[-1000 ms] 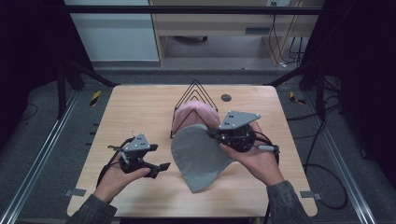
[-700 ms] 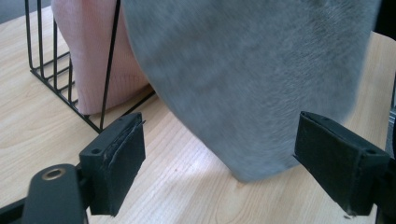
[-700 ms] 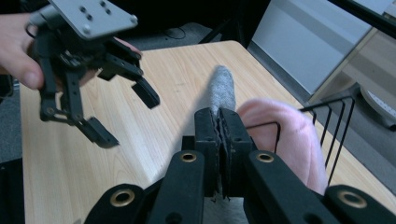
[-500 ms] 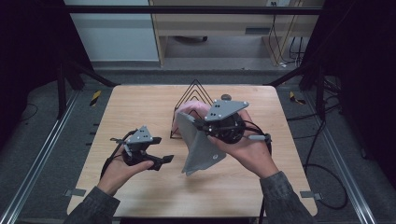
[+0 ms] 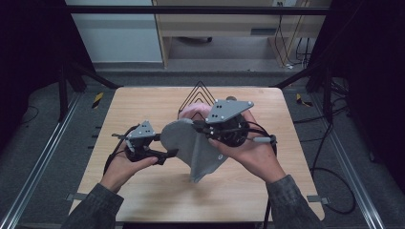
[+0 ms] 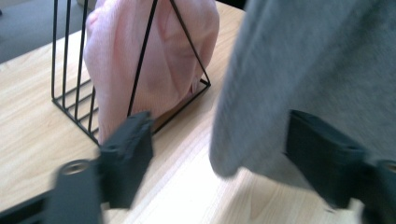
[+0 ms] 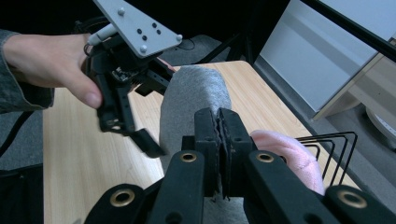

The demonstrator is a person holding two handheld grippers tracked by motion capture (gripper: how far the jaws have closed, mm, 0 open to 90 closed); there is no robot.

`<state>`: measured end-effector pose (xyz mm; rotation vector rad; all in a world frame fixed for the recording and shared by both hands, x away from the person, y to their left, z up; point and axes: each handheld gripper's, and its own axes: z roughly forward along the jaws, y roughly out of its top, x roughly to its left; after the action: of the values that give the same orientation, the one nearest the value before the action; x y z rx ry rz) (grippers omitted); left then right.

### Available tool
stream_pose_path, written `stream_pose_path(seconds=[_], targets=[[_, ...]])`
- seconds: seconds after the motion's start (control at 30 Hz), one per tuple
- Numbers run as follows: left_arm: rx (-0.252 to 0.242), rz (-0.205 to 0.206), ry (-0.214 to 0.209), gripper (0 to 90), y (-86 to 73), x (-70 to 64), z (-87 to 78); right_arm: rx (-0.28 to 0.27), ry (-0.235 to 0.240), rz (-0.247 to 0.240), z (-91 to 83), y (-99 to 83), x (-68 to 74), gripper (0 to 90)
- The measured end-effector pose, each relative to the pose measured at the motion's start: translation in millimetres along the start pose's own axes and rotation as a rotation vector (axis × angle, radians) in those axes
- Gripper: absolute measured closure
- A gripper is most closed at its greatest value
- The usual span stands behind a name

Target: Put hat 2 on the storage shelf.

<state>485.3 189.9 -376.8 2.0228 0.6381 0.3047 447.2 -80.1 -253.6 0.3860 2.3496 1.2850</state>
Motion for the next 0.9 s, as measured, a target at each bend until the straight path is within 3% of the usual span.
stream_pose_path(seconds=[0.07,0.1,0.2,0.33,0.5,0.63,0.9], targets=[[-0.004,0.006,-0.021,39.4,2.7,-0.8,1.4,0.004,0.001,0.002,0.9,-0.9,-0.4,87.4],[-0.001,0.025,-0.011,47.6,4.4,-1.8,0.8,0.007,0.0,0.006,1.4,-1.7,-0.6,87.4],[0.017,0.015,-0.007,69.2,8.9,-1.2,-0.3,0.016,-0.009,0.013,1.9,-6.0,-3.4,87.4],[0.042,0.017,-0.01,85.2,16.7,-0.4,-2.3,0.03,-0.027,0.045,2.2,-14.5,-11.0,87.4],[0.084,0.037,0.017,87.0,34.2,-0.4,-10.1,0.044,-0.066,0.081,1.5,-21.5,-21.0,87.4],[0.112,0.064,0.067,87.2,54.9,-2.5,-18.6,0.054,-0.095,0.104,0.7,-24.4,-27.9,87.4],[0.109,0.087,0.127,87.1,85.8,-7.0,-29.4,0.028,-0.122,0.143,-3.2,-27.4,-37.6,87.4]])
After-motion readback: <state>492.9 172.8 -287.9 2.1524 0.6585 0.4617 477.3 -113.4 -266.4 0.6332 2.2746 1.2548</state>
